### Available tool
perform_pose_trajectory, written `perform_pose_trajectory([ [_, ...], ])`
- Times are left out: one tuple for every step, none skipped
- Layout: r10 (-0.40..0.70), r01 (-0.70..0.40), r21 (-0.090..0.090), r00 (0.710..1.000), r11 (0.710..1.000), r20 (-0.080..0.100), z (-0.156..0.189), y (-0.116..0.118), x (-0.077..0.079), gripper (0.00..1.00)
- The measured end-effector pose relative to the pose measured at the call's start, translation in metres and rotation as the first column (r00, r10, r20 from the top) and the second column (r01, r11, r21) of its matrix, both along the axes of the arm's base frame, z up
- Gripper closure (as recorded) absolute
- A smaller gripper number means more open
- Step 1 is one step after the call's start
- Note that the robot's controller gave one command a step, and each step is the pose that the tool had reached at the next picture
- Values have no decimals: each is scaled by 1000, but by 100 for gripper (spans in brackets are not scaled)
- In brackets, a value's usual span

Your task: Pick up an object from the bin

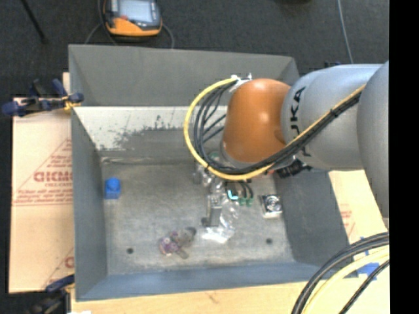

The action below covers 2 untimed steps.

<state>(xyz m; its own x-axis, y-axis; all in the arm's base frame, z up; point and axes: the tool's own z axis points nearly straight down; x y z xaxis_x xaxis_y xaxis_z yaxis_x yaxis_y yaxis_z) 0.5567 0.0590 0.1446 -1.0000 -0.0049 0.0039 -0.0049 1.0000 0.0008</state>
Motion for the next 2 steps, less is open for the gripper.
perform_pose_trajectory([
  [146, -146, -1, 989, 989, 0, -77, 20, -32, 0],
  [-13, 13, 1, 1000, 1000, 3, -74, 52, -43, 0],
])
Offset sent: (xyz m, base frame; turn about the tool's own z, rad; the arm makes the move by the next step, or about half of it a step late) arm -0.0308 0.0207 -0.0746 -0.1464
